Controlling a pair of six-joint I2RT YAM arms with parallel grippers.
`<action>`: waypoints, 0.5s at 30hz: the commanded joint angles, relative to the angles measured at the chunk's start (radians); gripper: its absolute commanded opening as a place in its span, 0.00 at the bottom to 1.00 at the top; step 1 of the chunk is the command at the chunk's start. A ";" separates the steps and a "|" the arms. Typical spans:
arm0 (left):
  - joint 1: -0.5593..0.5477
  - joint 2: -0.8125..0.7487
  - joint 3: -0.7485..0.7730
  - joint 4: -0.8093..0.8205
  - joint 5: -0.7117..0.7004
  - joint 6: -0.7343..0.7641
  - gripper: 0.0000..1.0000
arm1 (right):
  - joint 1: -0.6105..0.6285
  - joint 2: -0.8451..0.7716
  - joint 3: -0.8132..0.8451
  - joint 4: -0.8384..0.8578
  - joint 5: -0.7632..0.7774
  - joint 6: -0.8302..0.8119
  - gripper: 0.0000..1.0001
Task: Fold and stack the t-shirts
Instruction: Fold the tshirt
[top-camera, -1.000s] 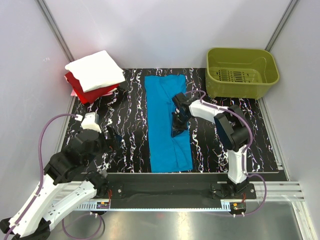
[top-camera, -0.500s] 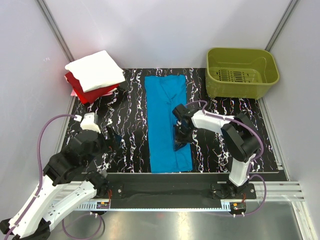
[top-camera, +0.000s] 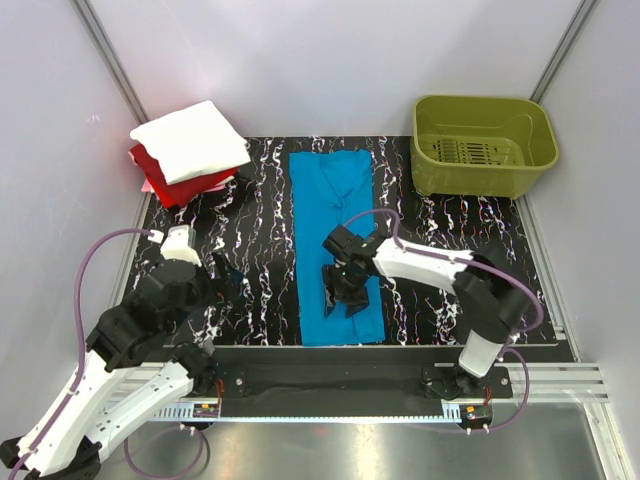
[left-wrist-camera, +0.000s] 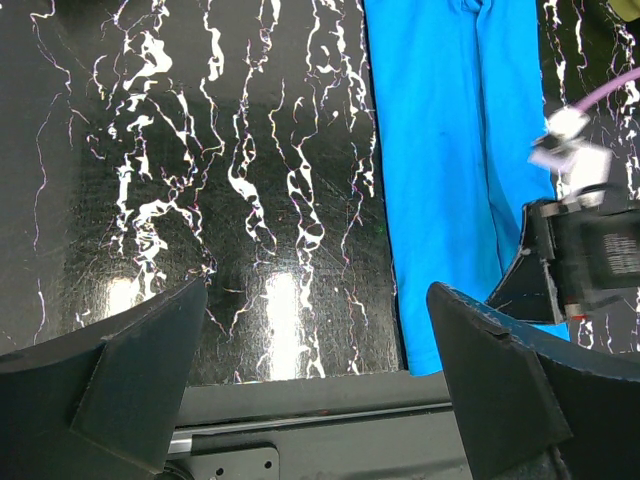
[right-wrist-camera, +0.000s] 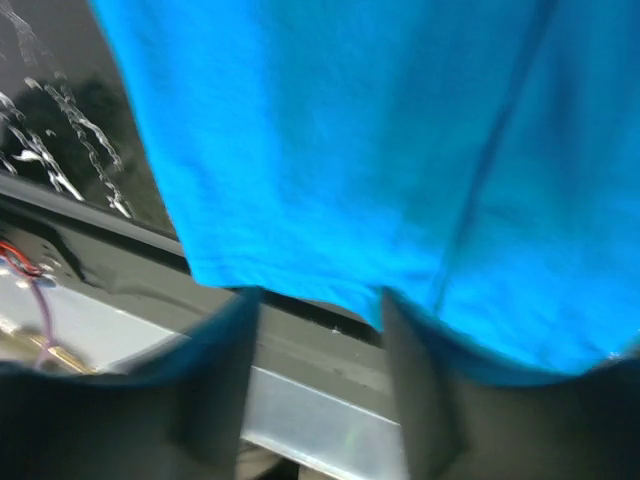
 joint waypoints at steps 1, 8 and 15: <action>0.000 -0.007 -0.005 0.047 -0.024 0.001 0.99 | -0.017 -0.127 0.067 -0.088 0.170 -0.045 0.67; 0.000 -0.004 -0.005 0.047 -0.024 0.001 0.99 | -0.081 -0.240 -0.060 -0.115 0.225 -0.071 0.67; -0.001 0.010 -0.005 0.049 -0.022 0.001 0.99 | -0.134 -0.306 -0.216 -0.038 0.149 -0.060 0.59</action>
